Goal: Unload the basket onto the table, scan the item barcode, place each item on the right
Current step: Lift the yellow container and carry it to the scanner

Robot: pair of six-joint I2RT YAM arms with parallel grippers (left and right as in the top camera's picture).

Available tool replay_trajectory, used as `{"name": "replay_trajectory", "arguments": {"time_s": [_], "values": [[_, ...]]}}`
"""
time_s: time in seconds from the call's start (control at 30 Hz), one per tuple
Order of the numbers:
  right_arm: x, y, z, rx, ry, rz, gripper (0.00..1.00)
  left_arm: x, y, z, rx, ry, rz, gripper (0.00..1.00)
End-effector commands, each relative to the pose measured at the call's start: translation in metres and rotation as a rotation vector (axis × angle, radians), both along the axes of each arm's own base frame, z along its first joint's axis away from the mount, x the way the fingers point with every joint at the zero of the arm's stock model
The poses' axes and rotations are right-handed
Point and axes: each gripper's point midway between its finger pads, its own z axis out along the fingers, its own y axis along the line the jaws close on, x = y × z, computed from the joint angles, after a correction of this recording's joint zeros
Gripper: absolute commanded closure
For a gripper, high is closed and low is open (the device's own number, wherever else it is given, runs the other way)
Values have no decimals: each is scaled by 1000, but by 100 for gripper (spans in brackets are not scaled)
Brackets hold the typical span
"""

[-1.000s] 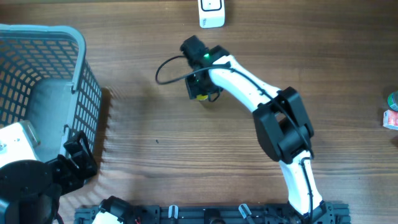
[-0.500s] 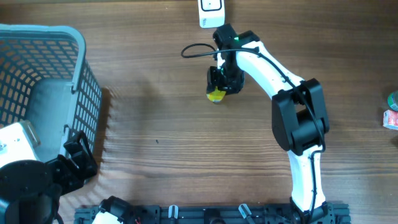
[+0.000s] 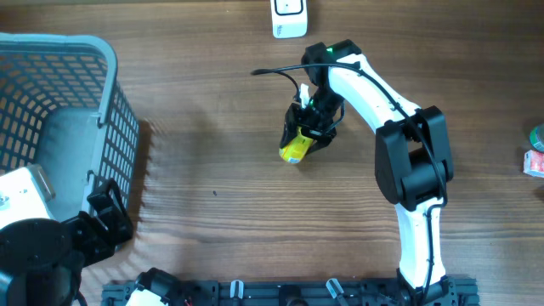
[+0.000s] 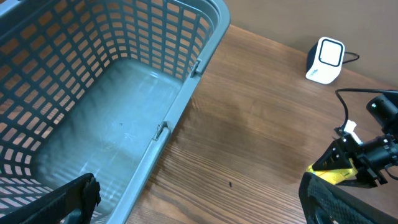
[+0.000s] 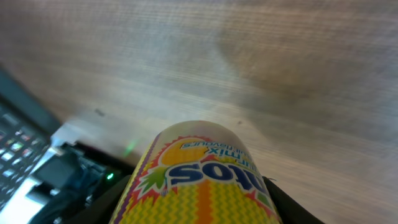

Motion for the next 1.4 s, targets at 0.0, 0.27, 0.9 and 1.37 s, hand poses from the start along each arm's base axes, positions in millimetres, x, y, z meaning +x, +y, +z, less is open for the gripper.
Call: {"name": "replay_trajectory", "arguments": {"time_s": [0.0, 0.27, 0.9, 1.37], "values": [[-11, 17, 20, 121, 107, -34, 54, -1, -2, 0, -9, -1, -11, 0], [-30, 23, 41, 169, 248, -81, 49, -1, -2, 0, -9, -1, -11, 0], [-23, 30, 41, 214, 219, -88, 55, -1, -2, 0, -9, -1, -11, 0], [72, 68, 29, 439, -286, -25, 57, -1, -3, -1, -14, 1, -17, 0]]}}
